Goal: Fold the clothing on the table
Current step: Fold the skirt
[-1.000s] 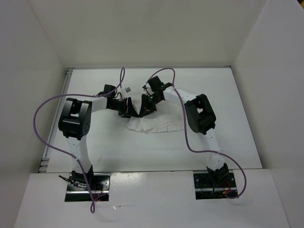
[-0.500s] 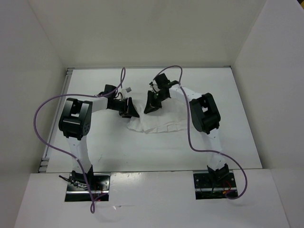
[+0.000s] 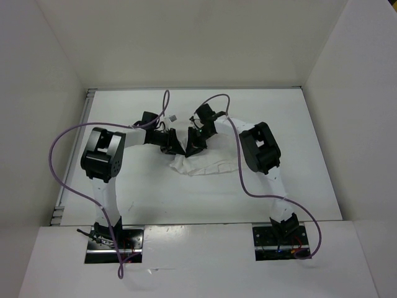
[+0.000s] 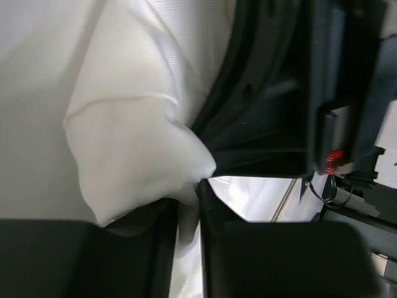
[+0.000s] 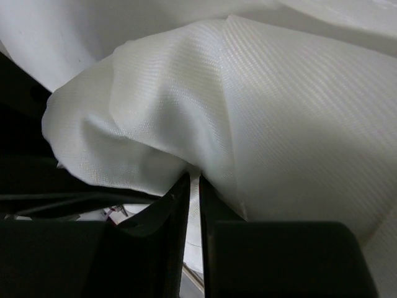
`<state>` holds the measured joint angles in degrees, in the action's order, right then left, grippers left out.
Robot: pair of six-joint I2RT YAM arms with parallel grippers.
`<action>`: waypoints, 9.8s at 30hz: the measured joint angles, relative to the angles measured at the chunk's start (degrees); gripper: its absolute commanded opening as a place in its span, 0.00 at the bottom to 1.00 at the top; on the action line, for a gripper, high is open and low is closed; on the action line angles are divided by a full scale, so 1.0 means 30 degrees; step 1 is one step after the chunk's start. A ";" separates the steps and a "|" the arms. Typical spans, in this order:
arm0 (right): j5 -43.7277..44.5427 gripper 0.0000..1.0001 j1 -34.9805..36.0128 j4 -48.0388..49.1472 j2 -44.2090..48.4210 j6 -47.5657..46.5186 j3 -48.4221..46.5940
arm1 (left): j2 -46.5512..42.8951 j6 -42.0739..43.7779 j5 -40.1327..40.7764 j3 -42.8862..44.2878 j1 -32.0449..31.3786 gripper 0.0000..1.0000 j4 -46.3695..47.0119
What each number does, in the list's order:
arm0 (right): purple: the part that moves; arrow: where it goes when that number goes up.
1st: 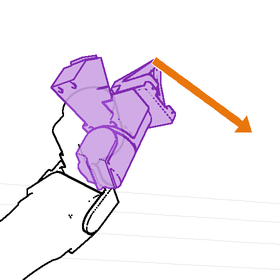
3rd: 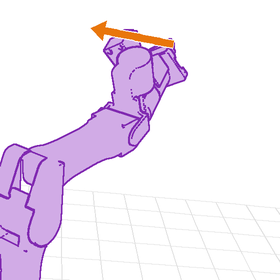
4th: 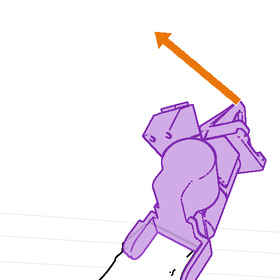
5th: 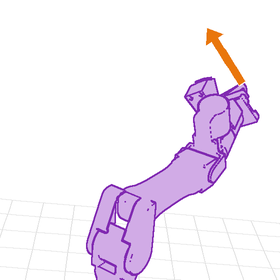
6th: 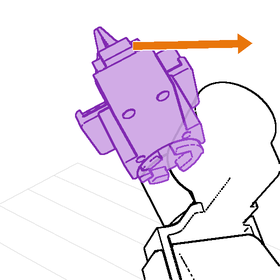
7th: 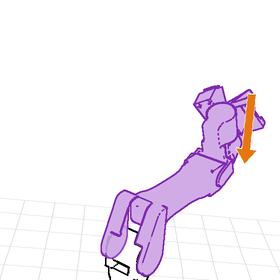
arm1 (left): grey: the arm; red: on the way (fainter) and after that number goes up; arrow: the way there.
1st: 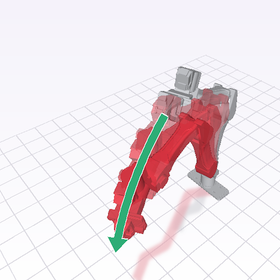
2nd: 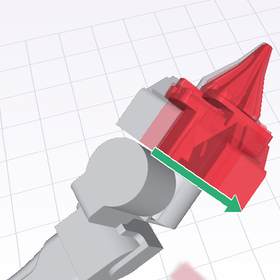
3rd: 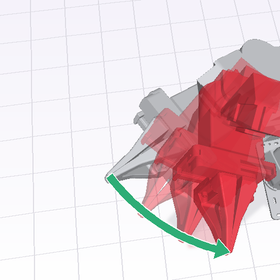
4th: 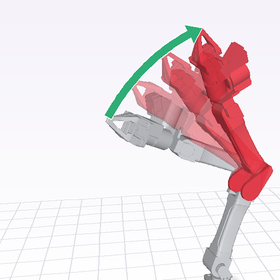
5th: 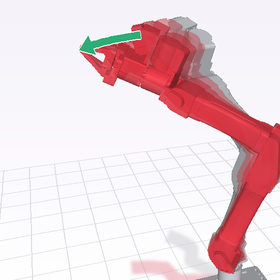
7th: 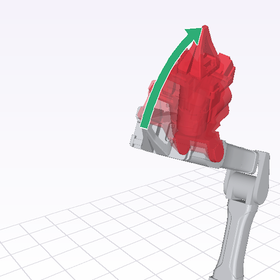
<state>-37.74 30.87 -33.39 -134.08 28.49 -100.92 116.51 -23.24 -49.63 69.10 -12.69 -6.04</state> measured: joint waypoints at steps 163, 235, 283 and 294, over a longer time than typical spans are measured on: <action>-0.0095 0.00 -0.5799 0.0270 0.8291 -0.1384 0.3774 | -1.2837 -0.3789 0.0007 -0.4721 0.3687 0.78 -0.0976; 0.1086 0.00 -0.5173 -0.3082 0.1348 -0.1464 -0.4342 | 0.0051 -0.4204 2.9623 -0.0117 -1.2313 0.00 1.1774; -0.0022 0.00 -0.7031 -0.2739 0.5552 -0.1377 -0.1078 | 0.3373 -0.9850 2.7088 0.7868 -1.1045 0.00 -0.2441; 0.0189 0.00 -0.8269 -0.2659 0.8918 -0.1392 0.3956 | 0.3373 -0.9785 2.7103 0.7825 -1.1074 0.00 -0.2696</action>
<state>-37.17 6.07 -41.36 -107.33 24.32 -89.06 126.63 -52.60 31.68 92.58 -45.91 -14.13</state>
